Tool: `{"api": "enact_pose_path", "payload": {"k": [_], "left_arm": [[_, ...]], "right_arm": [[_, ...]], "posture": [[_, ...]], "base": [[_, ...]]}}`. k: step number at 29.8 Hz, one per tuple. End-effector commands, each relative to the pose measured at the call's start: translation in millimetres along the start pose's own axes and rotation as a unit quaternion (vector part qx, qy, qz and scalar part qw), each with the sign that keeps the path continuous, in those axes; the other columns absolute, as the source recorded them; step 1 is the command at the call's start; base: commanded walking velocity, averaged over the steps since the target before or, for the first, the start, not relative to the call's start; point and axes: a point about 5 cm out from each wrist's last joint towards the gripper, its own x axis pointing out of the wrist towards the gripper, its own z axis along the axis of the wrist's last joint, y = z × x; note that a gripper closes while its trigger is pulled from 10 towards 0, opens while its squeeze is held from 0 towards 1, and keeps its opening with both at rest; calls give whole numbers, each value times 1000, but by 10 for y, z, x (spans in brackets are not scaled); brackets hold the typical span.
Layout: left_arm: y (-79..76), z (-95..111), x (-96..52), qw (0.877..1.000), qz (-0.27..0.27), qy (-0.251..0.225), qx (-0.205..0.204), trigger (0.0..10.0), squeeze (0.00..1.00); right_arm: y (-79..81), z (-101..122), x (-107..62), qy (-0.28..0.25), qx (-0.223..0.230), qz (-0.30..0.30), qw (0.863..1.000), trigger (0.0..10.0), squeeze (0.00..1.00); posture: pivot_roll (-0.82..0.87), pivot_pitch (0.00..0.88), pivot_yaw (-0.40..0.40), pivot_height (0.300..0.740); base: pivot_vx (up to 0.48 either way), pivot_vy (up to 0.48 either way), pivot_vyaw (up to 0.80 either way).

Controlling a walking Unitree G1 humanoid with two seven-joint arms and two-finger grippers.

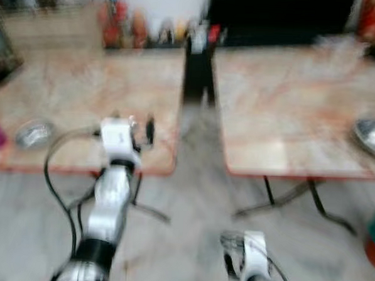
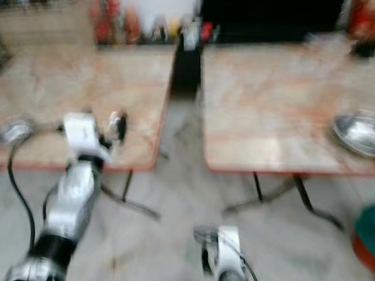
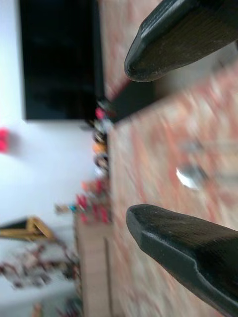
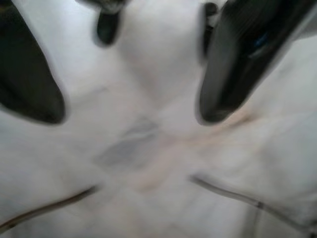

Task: Setting the table

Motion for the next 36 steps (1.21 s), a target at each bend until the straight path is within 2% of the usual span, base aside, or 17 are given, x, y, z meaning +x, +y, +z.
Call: {"api": "enact_pose_path", "payload": {"k": [1, 34, 36], "left_arm": [[-4, 9, 10, 1000, 0, 2, 4, 10000, 0], [1, 9, 5, 1000, 1, 3, 5, 10000, 0], [12, -454, -345, 992, -56, 98, 50, 10000, 0]], "right_arm": [[-1, 35, 9, -5, -1, 0, 1000, 10000, 0], [0, 33, 9, -4, -1, 1, 1000, 10000, 0], [-3, 37, 9, -6, 1, -1, 1000, 10000, 0]], "posture": [[85, 0, 80, 736], [85, 0, 80, 736], [85, 0, 84, 736]], "base": [[0, 311, 0], [0, 311, 0], [0, 0, 0]]}}
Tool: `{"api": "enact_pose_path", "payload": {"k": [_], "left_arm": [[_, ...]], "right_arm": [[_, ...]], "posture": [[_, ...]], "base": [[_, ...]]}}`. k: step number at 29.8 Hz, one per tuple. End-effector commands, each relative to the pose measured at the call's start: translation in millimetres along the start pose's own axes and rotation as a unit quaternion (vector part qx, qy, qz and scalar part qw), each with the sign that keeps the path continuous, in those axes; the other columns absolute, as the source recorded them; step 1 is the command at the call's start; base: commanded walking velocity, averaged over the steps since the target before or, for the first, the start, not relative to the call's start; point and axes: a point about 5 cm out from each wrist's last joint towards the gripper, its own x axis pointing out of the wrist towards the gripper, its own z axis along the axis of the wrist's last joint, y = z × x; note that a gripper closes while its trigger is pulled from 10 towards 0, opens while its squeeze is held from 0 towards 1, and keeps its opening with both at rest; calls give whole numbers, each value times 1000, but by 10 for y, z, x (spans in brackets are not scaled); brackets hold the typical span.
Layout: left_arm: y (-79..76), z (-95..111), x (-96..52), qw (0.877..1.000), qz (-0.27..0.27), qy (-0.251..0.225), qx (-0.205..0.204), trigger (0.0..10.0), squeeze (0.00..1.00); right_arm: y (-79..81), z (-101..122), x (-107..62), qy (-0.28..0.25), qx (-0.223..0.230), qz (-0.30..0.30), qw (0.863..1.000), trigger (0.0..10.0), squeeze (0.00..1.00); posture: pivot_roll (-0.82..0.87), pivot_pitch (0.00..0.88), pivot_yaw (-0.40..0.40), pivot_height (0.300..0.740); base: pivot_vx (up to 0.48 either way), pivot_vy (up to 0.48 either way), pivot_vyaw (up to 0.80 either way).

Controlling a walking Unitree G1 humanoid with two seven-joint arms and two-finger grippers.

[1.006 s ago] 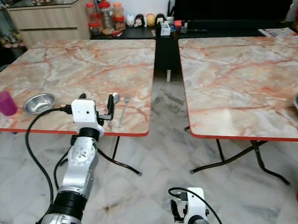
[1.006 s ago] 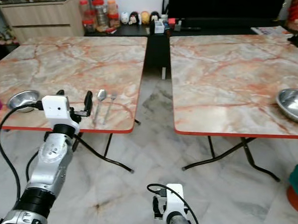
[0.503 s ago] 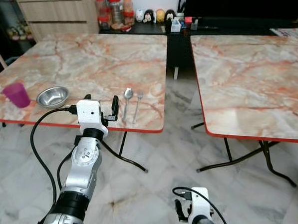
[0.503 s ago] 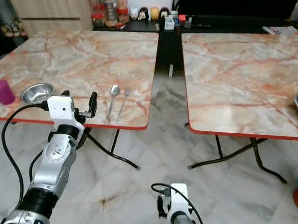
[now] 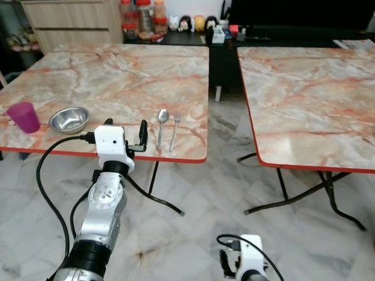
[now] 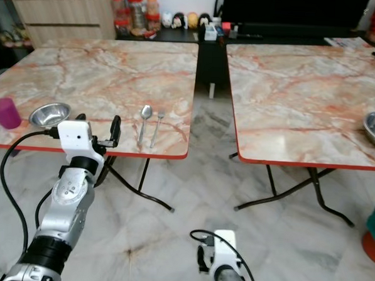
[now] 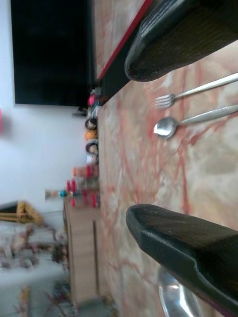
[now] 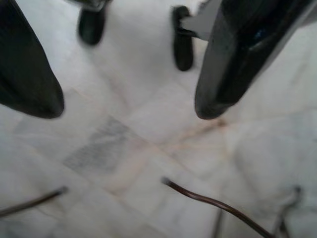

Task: Setting the table

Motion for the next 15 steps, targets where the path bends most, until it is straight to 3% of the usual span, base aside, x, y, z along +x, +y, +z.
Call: {"api": "enact_pose_path", "payload": {"k": [1, 15], "left_arm": [[-66, -430, -303, 994, -53, 93, 28, 10000, 0], [-25, -379, -235, 994, -62, 81, 34, 10000, 0]], "right_arm": [[-57, 44, 7, -6, 0, -9, 1000, 10000, 0], [-37, 47, 9, -7, 8, -11, 1000, 10000, 0]], "posture": [[85, 0, 87, 736], [88, 0, 98, 736]], "base": [[0, 0, 0], [0, 0, 0]]}}
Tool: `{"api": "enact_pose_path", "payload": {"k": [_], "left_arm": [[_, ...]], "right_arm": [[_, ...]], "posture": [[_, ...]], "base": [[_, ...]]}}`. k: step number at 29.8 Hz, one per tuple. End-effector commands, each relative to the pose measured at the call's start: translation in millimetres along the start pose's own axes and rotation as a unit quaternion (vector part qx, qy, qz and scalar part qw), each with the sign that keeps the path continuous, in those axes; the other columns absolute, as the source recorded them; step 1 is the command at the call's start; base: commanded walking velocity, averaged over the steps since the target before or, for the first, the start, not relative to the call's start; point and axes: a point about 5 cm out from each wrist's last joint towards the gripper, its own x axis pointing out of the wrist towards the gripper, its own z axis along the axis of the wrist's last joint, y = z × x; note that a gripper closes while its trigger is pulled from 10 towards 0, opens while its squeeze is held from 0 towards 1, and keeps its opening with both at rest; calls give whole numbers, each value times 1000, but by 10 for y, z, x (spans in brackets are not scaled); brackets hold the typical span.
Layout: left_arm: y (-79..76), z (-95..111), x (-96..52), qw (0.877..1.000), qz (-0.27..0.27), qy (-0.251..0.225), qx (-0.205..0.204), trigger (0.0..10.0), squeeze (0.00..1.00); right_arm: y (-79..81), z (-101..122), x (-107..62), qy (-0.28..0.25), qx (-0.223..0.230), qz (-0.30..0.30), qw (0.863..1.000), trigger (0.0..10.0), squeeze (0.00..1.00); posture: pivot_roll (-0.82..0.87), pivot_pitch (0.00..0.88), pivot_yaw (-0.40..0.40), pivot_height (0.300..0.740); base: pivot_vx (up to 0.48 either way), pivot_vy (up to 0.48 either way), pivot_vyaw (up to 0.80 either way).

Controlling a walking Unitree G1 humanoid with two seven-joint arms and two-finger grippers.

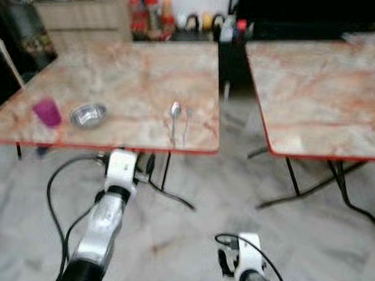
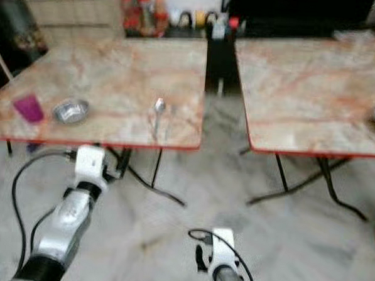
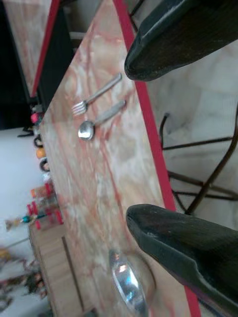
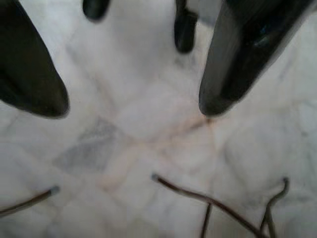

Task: Setting the table

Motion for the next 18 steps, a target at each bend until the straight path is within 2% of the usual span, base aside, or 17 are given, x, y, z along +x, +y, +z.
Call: {"api": "enact_pose_path", "payload": {"k": [1, 3, 4, 6, 12, 18], "left_arm": [[24, -5, -2, 1000, -2, 0, 1, 10000, 0], [14, -18, 2, 1000, -8, 9, 7, 10000, 0], [5, -25, 3, 1000, -12, 11, -7, 10000, 0], [4, -25, 4, 1000, -13, 12, -9, 10000, 0], [22, -118, 7, 999, -14, 43, 2, 10000, 0], [21, -204, -32, 998, -17, 64, -3, 10000, 0]], "right_arm": [[45, -16, -1, 3, 7, 3, 1000, 10000, 0], [49, -17, -1, 3, 8, 3, 1000, 10000, 0], [52, -18, -1, 3, 9, 3, 1000, 10000, 0], [53, -19, -1, 3, 9, 2, 1000, 10000, 0], [65, -27, -2, 5, 17, 1, 1000, 10000, 0], [54, -29, -4, 2, 30, -5, 1000, 10000, 0]], "posture": [[88, 0, 98, 736], [87, 0, 101, 736], [88, 0, 103, 736], [87, 0, 105, 736], [88, 0, 113, 736], [82, 0, 120, 736]], "base": [[0, 0, 0], [0, 0, 0], [0, 0, 0], [0, 0, 0], [407, 0, 0], [462, 0, 0]]}}
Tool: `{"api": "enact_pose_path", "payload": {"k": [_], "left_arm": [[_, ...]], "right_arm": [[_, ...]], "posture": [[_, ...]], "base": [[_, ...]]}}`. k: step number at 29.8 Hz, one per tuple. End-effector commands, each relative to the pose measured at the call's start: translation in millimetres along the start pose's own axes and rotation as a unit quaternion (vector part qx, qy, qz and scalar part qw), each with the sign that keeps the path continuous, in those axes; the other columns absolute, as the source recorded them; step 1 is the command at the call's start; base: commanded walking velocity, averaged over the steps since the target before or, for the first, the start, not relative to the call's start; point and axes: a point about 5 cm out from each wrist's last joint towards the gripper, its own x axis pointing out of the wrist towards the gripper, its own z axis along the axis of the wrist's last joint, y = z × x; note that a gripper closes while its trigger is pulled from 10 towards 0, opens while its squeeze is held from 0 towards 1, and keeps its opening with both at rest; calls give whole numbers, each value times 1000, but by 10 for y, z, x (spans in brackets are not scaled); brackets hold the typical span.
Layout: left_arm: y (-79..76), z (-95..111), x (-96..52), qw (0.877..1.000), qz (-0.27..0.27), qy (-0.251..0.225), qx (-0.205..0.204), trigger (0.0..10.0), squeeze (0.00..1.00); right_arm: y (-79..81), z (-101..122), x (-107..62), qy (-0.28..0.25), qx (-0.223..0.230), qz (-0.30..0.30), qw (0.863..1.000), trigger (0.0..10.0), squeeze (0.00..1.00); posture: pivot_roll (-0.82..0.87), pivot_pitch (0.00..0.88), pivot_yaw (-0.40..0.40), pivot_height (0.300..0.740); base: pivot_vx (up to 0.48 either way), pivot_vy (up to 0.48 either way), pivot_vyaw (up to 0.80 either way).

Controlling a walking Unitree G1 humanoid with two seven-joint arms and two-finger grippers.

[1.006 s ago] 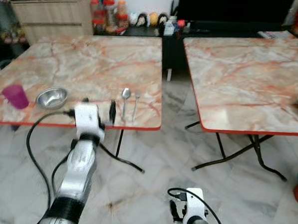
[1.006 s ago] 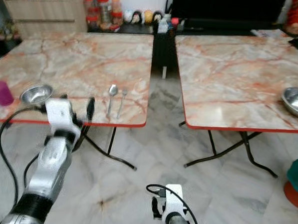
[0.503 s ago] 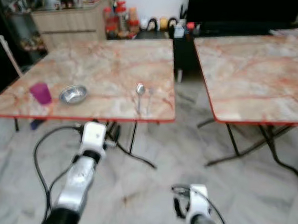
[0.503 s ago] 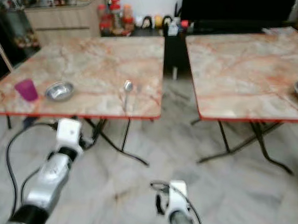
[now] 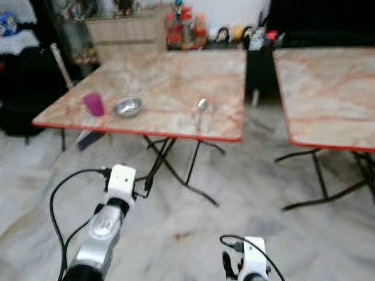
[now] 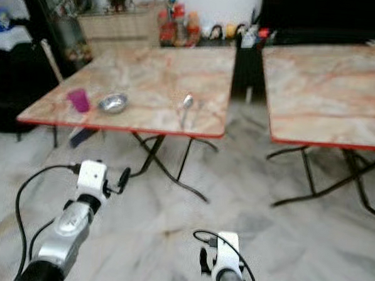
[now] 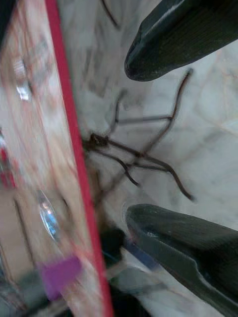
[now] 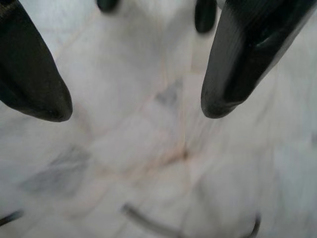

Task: Setting the table

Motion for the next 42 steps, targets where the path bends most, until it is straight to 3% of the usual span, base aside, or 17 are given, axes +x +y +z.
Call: {"api": "enact_pose_path", "payload": {"k": [1, 11, 13, 15, 20, 24, 29, 33, 42], "left_arm": [[104, -8, -5, 1000, 10, 8, 6, 10000, 0], [123, -142, -45, 999, 12, 35, 9, 10000, 0], [144, -325, -123, 997, 14, 76, -6, 10000, 0], [172, -625, -307, 989, 18, 144, -10, 10000, 0], [228, -992, -644, 971, 42, 235, -29, 10000, 0], [273, -1195, -871, 953, 59, 295, -32, 10000, 0], [297, -1319, -1025, 938, 69, 338, -35, 10000, 0], [305, -1456, -1226, 914, 91, 391, -51, 10000, 0], [257, -1454, -1177, 910, 96, 398, -68, 10000, 0]], "right_arm": [[69, 121, 32, -19, 5, 7, 1000, 10000, 0], [56, 109, 30, -16, 6, 4, 1000, 10000, 0], [45, 108, 29, -16, 4, 4, 1000, 10000, 0], [32, 105, 27, -15, 0, 3, 1000, 10000, 0], [9, 102, 25, -14, -2, 2, 1000, 10000, 0], [-8, 100, 24, -14, -4, 0, 1000, 10000, 0], [-21, 100, 23, -13, -5, -1, 1000, 10000, 0], [-38, 92, 21, -11, -6, -1, 1000, 10000, 0], [-87, 46, 6, -4, -6, -9, 1000, 10000, 0]], "posture": [[83, 0, 121, 736], [88, 0, 116, 736], [89, 0, 107, 736], [85, 0, 105, 736], [83, 0, 99, 736], [83, 0, 93, 736], [81, 0, 91, 736], [74, 0, 92, 736], [52, 0, 91, 736]], "base": [[480, 0, 0], [480, 0, 0], [180, 0, 0], [0, 0, 0], [0, 0, 0], [0, 0, 0], [0, 0, 0], [0, 0, 0], [0, 0, 0]]}}
